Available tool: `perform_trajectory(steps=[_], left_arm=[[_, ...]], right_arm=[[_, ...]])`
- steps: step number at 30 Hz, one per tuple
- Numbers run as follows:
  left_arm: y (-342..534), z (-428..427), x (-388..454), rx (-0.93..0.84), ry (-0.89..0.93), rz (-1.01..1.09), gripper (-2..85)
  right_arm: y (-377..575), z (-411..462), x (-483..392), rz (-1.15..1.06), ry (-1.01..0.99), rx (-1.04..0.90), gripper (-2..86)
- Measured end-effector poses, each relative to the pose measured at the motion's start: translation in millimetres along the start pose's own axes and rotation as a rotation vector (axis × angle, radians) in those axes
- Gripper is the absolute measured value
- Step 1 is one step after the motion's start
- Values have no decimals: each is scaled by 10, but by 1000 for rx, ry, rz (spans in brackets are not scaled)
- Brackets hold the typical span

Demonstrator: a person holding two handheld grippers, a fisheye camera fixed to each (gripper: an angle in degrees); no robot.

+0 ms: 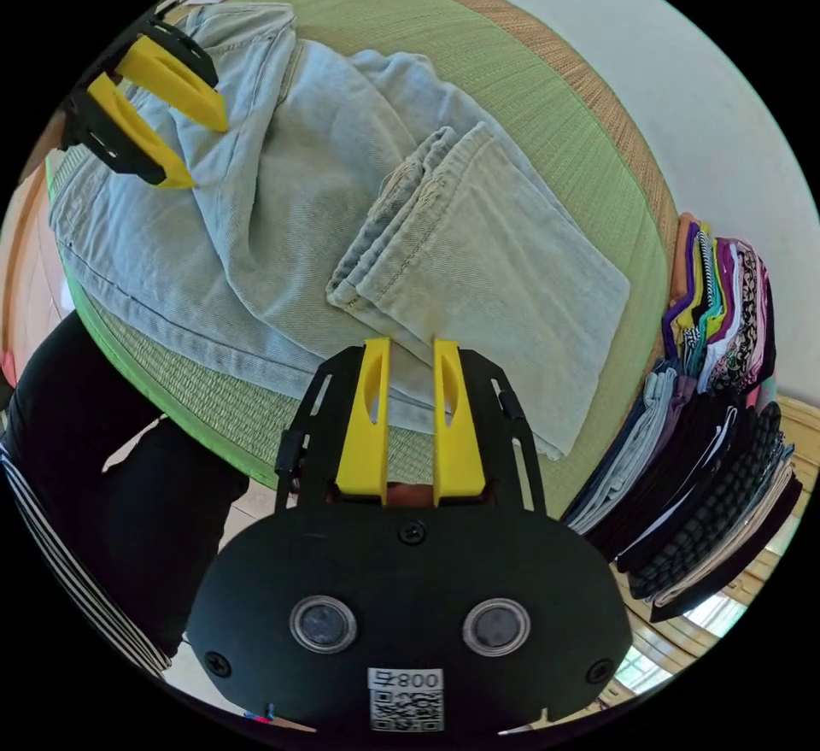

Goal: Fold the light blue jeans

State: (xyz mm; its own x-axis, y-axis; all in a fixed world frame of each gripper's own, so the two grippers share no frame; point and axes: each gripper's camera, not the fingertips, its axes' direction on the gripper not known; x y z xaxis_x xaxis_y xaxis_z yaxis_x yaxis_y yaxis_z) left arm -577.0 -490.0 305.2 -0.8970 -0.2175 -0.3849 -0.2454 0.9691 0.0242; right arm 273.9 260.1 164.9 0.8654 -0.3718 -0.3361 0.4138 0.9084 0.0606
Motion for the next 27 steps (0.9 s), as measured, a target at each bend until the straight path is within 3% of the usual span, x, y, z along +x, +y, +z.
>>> perform_trajectory(steps=[3, 7, 13, 21, 27], left_arm=[[81, 33, -122, 14, -14, -46, 67], [325, 4, -311, 38, 105, -117, 16], [845, -97, -442, 56, 199, -221, 5], [1665, -389, -525, 195, 215, -379, 5], [1892, -647, -616, 204, 173, -419, 11]], right_arm=[[19, 19, 73, 22, -47, 18, 47], [97, 69, 183, 57, -121, 9, 8], [213, 63, 183, 105, -247, -41, 0], [700, -1, -38, 105, -435, 77, 12], [990, -215, -113, 86, -312, 190, 38]])
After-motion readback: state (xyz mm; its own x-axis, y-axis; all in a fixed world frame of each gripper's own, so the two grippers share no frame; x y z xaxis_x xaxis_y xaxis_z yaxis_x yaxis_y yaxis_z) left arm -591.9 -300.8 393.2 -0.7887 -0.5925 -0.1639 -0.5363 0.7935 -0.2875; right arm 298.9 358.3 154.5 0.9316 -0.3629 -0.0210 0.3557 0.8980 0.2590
